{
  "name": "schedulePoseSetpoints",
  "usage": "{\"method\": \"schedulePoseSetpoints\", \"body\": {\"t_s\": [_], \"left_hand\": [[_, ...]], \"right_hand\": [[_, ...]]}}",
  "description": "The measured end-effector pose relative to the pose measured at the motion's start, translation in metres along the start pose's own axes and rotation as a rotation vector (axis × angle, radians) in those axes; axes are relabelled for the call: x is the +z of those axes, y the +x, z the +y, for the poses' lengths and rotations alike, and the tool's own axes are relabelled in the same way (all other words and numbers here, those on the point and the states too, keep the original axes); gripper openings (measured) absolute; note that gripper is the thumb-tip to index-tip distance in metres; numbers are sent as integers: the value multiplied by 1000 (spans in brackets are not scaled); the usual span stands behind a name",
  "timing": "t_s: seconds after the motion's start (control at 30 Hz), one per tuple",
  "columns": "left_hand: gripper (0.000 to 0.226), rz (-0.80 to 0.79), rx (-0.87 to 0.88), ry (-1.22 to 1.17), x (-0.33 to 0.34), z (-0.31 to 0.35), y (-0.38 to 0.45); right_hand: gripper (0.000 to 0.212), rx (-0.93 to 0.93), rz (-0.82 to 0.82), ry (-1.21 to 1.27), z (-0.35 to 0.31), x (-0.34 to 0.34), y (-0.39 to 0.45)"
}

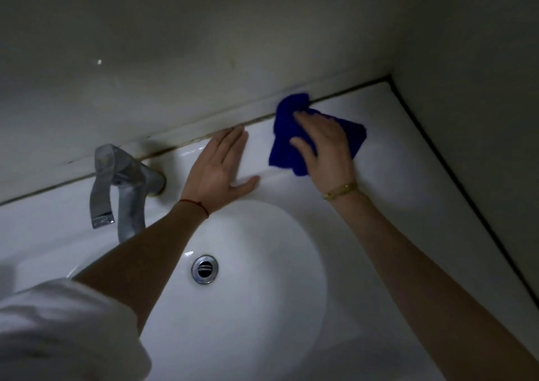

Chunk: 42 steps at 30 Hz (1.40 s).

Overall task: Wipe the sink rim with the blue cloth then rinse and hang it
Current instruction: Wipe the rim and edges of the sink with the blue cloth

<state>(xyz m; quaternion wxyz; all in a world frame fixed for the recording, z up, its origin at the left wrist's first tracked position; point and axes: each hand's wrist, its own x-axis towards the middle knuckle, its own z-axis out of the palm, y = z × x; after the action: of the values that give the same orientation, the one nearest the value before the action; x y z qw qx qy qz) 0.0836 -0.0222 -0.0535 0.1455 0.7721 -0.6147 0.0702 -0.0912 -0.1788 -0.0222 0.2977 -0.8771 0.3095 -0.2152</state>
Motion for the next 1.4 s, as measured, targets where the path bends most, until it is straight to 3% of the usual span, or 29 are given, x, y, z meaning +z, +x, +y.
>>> {"method": "schedulePoseSetpoints", "body": {"t_s": [0.07,0.13,0.23,0.33,0.53,0.6,0.67,0.77,0.87,1.0,1.2,1.4], "left_hand": [[83,-18,-2,7,4,-4,-3],[84,-25,-3,-5,8,-7,-4],[84,-1,-1,-14,8,-7,-2],[83,39,11,-22,10,-5,-2],[84,26,12,-10,13,-6,-3],[84,33,9,-5,14,-7,-3],[84,40,7,1,15,-8,-3],[84,49,8,5,16,-7,-3],[85,21,11,19,17,-8,-3],[85,15,3,22,16,-7,-3],[81,55,28,7,13,-6,-2],[80,78,50,12,7,1,1]], "right_hand": [[54,-149,-132,-315,9,15,0],[60,-212,-137,-430,27,14,4],[62,-54,2,-459,51,3,15],[62,70,94,-511,33,17,15],[60,-276,-131,-485,24,24,10],[58,-213,-105,-511,42,9,15],[57,-31,-13,-498,51,0,18],[57,159,79,-503,24,18,17],[56,-5,-33,-490,1,36,7],[55,-186,-168,-508,31,9,15],[64,66,-86,-589,84,-43,28],[66,142,-100,-583,90,-63,-6]]}}
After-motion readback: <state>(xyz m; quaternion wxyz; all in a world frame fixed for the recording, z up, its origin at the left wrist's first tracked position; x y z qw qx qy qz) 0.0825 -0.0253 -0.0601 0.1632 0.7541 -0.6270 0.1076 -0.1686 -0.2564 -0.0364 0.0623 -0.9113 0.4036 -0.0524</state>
